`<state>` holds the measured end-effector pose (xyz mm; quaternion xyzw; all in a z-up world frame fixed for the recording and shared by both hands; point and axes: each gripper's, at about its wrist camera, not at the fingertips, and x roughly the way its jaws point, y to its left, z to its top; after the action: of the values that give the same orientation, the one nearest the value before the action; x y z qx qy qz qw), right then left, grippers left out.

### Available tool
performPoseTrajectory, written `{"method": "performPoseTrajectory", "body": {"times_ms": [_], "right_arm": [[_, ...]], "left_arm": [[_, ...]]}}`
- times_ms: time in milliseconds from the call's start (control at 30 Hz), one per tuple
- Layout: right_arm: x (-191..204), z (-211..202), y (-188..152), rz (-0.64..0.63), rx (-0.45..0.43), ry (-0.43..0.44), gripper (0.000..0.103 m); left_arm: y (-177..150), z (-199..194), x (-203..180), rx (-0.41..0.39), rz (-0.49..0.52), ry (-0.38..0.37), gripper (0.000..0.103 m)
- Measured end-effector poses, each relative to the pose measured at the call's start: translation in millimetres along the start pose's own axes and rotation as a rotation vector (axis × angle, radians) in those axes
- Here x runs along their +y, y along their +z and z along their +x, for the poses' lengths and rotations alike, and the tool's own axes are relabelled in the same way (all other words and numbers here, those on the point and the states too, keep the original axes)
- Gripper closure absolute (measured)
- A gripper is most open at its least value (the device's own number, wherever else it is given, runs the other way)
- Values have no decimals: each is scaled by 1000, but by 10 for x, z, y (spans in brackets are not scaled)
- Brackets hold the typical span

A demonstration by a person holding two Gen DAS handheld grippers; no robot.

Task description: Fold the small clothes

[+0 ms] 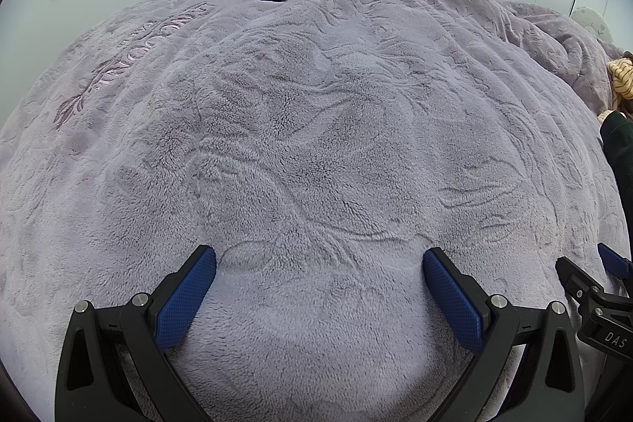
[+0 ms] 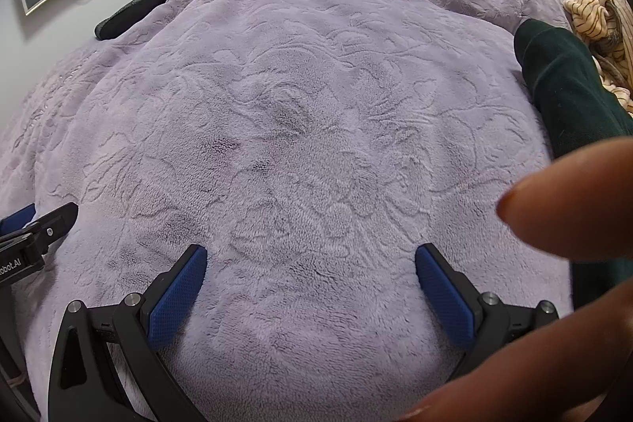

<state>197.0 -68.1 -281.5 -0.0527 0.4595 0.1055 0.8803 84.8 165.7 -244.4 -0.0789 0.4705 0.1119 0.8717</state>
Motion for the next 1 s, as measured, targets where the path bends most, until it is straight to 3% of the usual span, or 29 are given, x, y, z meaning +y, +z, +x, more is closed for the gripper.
{"method": "performPoseTrajectory", "body": {"times_ms": [1000], "right_arm": [[15,-3,-6,7,3,2,0]], "left_arm": [[-1,0,0,0,0,0,0]]}}
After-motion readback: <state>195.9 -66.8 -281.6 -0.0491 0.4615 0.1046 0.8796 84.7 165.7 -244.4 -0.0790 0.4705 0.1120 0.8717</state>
